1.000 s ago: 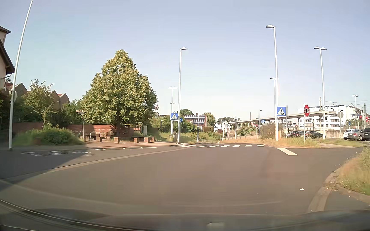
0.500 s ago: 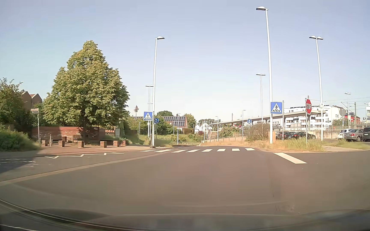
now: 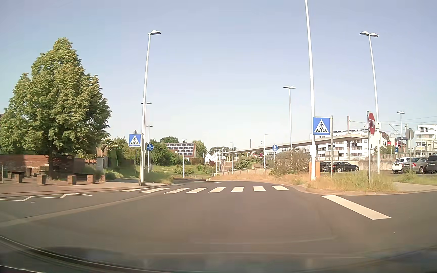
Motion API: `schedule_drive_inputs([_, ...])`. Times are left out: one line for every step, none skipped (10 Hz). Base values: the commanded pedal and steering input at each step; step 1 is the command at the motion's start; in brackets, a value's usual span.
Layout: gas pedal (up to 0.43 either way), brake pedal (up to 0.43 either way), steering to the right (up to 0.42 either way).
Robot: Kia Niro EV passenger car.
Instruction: Follow the waypoints while adhering to traffic rules and regulations
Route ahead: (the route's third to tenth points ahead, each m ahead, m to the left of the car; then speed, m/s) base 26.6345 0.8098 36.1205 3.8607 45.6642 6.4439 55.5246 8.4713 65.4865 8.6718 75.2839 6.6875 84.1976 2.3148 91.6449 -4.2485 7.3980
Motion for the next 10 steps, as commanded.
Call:
schedule_drive_inputs([0.059, 0.030, 0.090])
schedule_drive_inputs([0.059, 0.030, 0.087])
schedule_drive_inputs([0.059, 0.030, 0.081])
schedule_drive_inputs([0.059, 0.030, 0.071])
schedule_drive_inputs([0.059, 0.030, 0.061])
schedule_drive_inputs([0.059, 0.030, 0.048])
schedule_drive_inputs([0.059, 0.030, 0.033])
schedule_drive_inputs([0.059, 0.030, 0.020])
schedule_drive_inputs([0.059, 0.030, 0.012])
schedule_drive_inputs([0.059, 0.030, 0.002])
